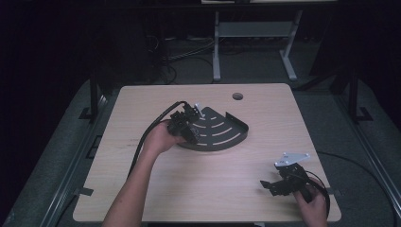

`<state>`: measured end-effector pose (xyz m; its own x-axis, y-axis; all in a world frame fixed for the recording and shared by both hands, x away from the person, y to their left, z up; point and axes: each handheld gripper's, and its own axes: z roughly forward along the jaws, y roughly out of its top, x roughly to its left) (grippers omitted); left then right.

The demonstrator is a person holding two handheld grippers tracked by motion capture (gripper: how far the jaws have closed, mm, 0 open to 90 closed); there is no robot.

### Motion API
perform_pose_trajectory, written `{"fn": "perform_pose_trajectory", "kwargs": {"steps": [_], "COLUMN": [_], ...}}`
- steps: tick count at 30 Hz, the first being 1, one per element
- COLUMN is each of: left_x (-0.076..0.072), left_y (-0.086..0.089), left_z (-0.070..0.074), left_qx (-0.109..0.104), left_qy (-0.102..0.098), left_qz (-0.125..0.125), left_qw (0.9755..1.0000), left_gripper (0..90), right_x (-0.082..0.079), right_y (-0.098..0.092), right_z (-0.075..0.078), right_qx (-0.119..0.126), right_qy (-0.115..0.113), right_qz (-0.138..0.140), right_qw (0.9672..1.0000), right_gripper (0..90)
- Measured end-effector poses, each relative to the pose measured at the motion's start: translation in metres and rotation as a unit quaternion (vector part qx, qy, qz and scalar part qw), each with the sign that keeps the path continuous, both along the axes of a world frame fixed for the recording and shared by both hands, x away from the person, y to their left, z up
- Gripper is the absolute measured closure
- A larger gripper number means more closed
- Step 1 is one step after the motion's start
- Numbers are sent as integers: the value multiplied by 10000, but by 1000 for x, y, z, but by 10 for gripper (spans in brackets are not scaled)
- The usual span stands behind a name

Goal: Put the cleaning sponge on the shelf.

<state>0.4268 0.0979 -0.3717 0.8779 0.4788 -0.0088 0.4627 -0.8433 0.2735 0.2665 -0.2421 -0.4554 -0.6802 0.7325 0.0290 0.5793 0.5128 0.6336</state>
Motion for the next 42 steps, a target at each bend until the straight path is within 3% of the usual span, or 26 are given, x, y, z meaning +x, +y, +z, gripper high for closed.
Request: {"fn": "perform_pose_trajectory", "kwargs": {"steps": [2, 5, 8, 12, 17, 30, 42], "left_x": [3, 6, 9, 13, 20, 36, 43], "left_y": [-1, -3, -6, -9, -12, -11, -13], "left_z": [-2, -4, -7, -9, -10, -22, -36], "left_qx": [93, 23, 92, 48, -158, -210, -265], "left_qy": [15, 5, 17, 17, 60, 86, 131], "left_qz": [-3, 59, 33, 47, 92, 309, 340], "left_qw": [10000, 10000, 10000, 10000, 9998, 9993, 9990], "left_gripper": [340, 340, 340, 340, 339, 338, 336], "right_x": [0, 0, 0, 0, -1, 0, 1], "right_y": [0, -1, -1, -1, -1, -3, -3], "right_z": [0, 0, 0, 0, 0, 1, 1], "right_qx": [-3, -6, -3, -1, 34, 34, 42], "right_qy": [-9, -30, -11, -2, 37, -10, 3], "right_qz": [-10, 5, 7, 10, -4, -24, -32], "right_qw": [10000, 10000, 10000, 10000, 10000, 10000, 10000], "right_gripper": [140, 140, 140, 141, 141, 140, 140]}}
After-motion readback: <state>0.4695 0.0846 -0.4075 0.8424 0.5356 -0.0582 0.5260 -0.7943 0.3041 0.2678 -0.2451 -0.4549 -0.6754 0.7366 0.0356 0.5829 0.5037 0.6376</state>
